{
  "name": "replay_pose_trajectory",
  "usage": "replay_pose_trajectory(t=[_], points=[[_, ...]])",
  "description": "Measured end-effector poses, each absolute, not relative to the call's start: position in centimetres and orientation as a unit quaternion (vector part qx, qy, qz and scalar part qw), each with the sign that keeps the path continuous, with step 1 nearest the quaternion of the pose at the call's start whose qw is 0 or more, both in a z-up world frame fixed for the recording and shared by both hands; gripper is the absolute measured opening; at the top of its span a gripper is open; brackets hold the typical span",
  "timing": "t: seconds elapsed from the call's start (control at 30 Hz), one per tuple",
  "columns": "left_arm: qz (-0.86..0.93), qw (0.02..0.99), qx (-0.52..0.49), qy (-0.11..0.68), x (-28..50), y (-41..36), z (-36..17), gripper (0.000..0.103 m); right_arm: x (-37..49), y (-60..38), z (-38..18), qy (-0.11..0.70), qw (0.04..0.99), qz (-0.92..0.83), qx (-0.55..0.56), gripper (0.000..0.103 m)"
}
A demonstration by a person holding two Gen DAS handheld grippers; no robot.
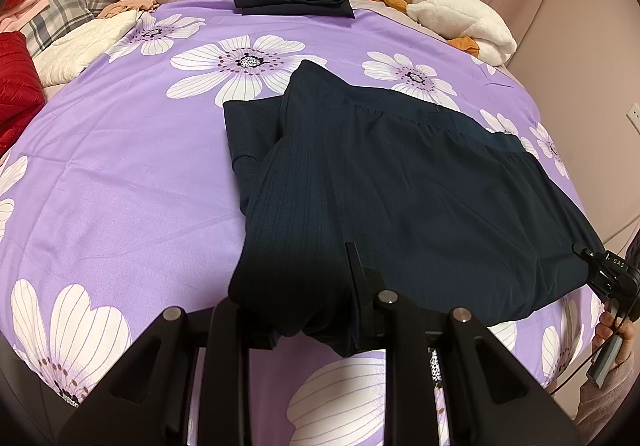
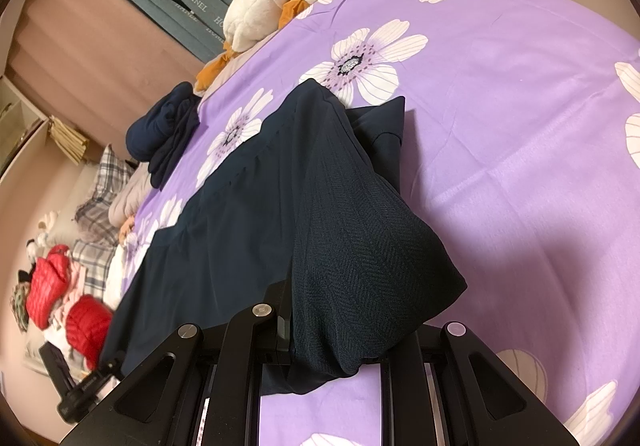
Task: Fold large clothes
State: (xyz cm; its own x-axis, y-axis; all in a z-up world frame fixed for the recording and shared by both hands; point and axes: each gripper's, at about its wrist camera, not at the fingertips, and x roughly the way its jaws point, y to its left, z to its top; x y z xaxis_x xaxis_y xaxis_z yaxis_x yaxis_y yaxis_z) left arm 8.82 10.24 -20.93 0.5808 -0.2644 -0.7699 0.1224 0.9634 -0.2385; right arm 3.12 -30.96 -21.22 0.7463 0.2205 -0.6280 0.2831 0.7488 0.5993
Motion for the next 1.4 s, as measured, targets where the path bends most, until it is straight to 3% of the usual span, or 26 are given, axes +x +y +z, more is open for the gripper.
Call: replay_pose_trajectory(t=[1.4], points=[[-0.112, 0.886, -0.075, 0.444, 8.33, 9.86, -20.53, 0.024, 2.82, -31.06, -21.24, 0.357, 0.865, -0.019, 0.352, 0.018]])
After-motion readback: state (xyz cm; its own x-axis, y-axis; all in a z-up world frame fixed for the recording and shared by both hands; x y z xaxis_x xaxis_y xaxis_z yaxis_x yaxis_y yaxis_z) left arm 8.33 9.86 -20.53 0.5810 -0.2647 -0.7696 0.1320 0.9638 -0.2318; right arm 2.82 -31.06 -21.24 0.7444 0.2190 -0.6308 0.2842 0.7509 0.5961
